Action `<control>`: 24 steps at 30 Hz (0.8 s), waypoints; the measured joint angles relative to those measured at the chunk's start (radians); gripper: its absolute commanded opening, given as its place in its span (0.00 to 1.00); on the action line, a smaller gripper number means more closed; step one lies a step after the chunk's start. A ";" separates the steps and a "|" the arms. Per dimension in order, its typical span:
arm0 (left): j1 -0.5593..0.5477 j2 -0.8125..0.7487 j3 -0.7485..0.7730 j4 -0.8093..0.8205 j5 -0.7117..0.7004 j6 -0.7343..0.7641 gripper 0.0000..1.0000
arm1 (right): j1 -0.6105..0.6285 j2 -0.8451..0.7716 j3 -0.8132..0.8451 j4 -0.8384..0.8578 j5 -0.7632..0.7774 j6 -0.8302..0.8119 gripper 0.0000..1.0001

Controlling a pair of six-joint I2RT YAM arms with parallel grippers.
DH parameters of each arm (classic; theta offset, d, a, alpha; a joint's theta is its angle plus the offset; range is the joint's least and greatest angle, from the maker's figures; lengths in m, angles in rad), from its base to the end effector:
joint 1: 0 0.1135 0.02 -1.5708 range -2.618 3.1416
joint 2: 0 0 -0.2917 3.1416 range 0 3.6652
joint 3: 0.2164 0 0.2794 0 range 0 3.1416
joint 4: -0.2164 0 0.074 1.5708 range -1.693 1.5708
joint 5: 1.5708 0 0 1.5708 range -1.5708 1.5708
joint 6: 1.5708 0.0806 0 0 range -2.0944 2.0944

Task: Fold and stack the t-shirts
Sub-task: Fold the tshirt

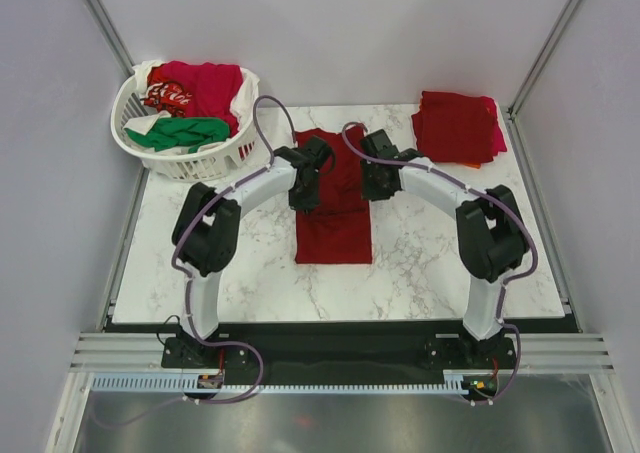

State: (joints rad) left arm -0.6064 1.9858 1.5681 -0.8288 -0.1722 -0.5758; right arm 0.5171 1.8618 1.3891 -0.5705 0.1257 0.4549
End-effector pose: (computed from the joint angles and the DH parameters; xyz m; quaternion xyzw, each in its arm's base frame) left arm 0.3861 -0.2510 0.1792 0.0012 0.9833 -0.0192 0.1808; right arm 0.3974 0.2144 0.1891 -0.0136 0.9635 0.0679 0.2584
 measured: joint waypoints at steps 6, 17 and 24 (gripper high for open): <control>0.065 0.112 0.122 -0.006 0.014 0.052 0.68 | -0.091 0.145 0.231 -0.021 -0.064 0.001 0.68; 0.104 -0.033 0.200 0.001 0.015 0.110 0.70 | -0.089 -0.146 0.060 0.026 -0.136 -0.010 0.73; 0.080 -0.333 -0.208 0.098 0.091 0.097 0.68 | -0.037 -0.318 -0.316 0.125 -0.337 0.009 0.82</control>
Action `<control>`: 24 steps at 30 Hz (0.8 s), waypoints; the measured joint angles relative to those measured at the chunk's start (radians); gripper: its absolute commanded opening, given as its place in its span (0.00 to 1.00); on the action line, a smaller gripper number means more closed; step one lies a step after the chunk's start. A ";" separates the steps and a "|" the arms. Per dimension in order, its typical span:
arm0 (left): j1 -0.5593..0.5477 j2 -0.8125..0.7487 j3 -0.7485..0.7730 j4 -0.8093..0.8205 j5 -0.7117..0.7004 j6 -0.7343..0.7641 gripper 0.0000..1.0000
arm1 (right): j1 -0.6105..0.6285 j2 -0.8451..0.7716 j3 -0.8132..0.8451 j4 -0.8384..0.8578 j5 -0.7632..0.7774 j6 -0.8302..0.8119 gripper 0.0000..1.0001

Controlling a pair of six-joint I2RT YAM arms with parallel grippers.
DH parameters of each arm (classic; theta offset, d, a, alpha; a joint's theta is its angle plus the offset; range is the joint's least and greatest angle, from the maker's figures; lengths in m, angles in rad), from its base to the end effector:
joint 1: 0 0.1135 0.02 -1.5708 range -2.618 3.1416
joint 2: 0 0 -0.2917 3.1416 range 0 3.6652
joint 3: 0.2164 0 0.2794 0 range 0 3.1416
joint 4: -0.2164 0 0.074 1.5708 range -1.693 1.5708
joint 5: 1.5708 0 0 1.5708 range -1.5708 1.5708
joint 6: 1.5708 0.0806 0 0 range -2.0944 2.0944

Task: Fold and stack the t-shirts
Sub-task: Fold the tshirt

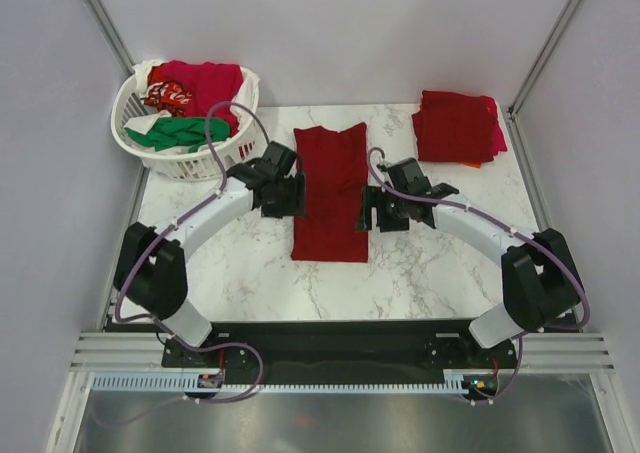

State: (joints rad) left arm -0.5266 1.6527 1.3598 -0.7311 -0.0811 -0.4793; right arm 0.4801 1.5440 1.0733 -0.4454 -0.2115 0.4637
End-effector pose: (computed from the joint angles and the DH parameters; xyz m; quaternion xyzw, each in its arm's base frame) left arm 0.3514 -0.1968 0.2510 0.0118 0.9621 -0.0958 0.2552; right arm 0.3254 0.1885 0.2136 -0.0417 0.9413 0.2344 0.2394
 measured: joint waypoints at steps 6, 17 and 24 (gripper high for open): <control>-0.007 -0.099 -0.364 0.125 0.164 -0.029 0.70 | -0.002 -0.038 -0.211 0.073 -0.113 0.005 0.84; -0.007 -0.164 -0.549 0.338 0.269 -0.072 0.66 | -0.003 -0.005 -0.359 0.282 -0.238 0.053 0.66; -0.007 -0.193 -0.579 0.368 0.267 -0.074 0.66 | -0.006 0.053 -0.386 0.393 -0.259 0.059 0.20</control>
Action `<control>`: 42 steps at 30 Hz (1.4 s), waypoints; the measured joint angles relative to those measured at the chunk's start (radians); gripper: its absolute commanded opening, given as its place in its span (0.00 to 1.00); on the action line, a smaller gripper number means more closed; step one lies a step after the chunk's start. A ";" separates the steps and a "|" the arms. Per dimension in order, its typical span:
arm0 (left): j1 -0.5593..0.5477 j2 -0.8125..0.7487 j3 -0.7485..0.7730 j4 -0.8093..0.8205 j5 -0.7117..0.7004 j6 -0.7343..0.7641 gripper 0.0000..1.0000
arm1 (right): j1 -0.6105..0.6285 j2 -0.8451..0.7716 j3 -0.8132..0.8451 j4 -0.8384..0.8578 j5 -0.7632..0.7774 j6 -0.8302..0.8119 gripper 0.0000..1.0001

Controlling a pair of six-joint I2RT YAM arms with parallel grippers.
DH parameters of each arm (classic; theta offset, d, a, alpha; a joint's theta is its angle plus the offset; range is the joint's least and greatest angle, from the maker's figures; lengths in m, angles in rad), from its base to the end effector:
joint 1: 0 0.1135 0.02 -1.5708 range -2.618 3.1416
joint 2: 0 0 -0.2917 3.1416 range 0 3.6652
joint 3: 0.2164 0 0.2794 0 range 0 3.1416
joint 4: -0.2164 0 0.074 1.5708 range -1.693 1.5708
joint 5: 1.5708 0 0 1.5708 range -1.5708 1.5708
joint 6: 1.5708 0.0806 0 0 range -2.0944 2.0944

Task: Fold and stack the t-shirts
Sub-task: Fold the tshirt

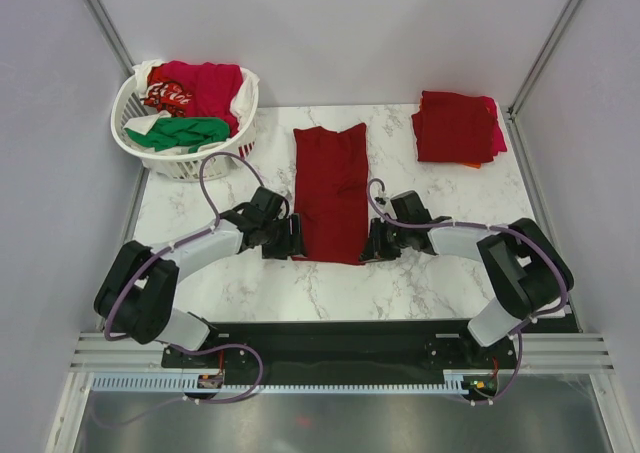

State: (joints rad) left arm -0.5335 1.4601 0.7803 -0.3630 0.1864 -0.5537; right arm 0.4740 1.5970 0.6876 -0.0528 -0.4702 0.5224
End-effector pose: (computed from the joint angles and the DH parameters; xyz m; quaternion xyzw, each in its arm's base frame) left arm 0.2635 -0.1730 0.1462 0.0146 0.9614 -0.2113 0.1759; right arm 0.2734 0.1813 0.1069 -0.0473 0.9292 0.3345 0.1498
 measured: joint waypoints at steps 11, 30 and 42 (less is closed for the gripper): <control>0.000 -0.016 -0.042 0.010 -0.023 -0.007 0.64 | -0.001 0.035 -0.026 0.085 -0.042 0.005 0.01; 0.000 0.021 -0.051 0.081 -0.075 -0.011 0.52 | -0.001 0.062 -0.026 0.124 -0.084 0.005 0.00; 0.000 0.083 -0.056 0.212 -0.059 -0.034 0.02 | -0.001 0.073 -0.025 0.138 -0.102 0.005 0.00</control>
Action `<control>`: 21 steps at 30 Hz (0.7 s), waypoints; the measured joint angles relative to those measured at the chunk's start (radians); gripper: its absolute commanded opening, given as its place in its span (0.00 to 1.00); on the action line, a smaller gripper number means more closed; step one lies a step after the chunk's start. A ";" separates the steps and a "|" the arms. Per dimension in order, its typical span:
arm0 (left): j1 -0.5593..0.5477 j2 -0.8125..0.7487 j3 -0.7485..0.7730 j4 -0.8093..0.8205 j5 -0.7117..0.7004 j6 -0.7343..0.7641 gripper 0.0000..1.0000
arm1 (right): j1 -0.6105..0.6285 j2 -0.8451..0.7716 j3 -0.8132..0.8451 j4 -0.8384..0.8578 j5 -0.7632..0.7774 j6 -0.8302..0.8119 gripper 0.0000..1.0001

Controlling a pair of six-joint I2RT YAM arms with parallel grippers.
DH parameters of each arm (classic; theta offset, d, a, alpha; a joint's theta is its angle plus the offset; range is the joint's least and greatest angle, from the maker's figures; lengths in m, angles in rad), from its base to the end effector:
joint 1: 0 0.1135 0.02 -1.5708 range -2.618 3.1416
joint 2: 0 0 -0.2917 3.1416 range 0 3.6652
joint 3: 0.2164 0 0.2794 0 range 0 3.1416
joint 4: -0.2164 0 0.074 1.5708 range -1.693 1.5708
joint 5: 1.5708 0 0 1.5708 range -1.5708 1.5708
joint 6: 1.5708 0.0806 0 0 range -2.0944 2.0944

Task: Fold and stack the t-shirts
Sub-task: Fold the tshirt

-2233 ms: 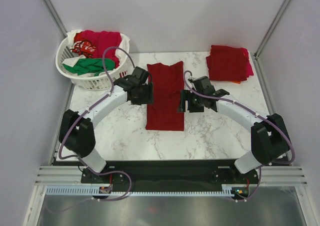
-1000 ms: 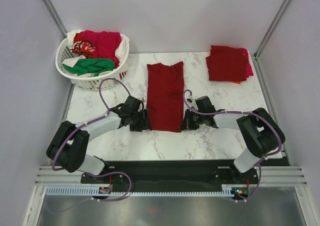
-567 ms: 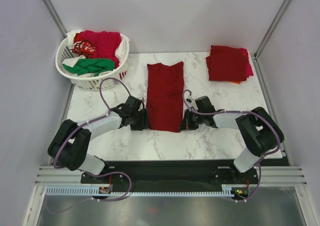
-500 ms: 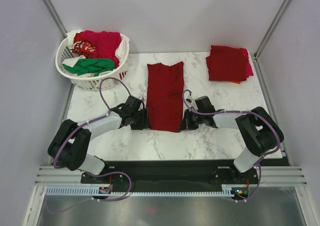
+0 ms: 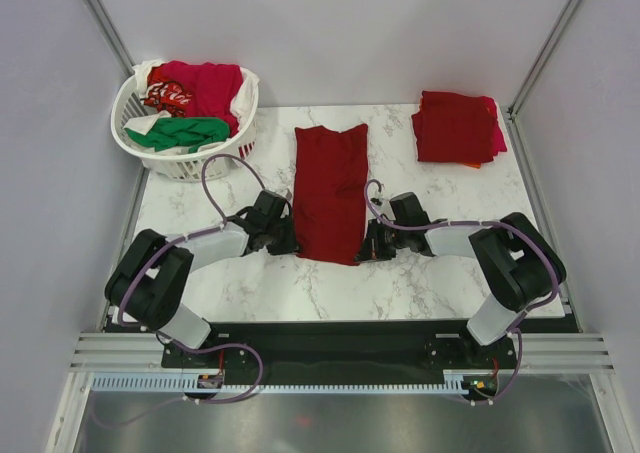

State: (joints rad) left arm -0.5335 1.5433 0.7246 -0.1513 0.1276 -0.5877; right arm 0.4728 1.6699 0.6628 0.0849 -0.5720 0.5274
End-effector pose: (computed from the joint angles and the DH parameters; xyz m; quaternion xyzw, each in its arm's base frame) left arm 0.2783 -0.1763 0.1198 -0.0070 0.9534 -0.2086 0.2177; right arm 0.2748 0.1896 0.0922 -0.0650 0.9115 0.3812 0.1400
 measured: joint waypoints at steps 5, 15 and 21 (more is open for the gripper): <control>0.001 -0.024 -0.032 0.026 0.015 -0.019 0.02 | 0.001 -0.015 -0.008 -0.002 0.007 0.000 0.00; -0.093 -0.266 -0.124 -0.041 0.092 -0.157 0.02 | 0.004 -0.320 -0.068 -0.261 0.085 -0.006 0.00; -0.209 -0.423 -0.115 -0.160 0.065 -0.237 0.02 | 0.008 -0.566 -0.045 -0.446 0.116 0.000 0.00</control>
State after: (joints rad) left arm -0.7429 1.1202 0.6098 -0.3111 0.1928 -0.8242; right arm 0.4808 1.1034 0.6174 -0.3611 -0.4557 0.5270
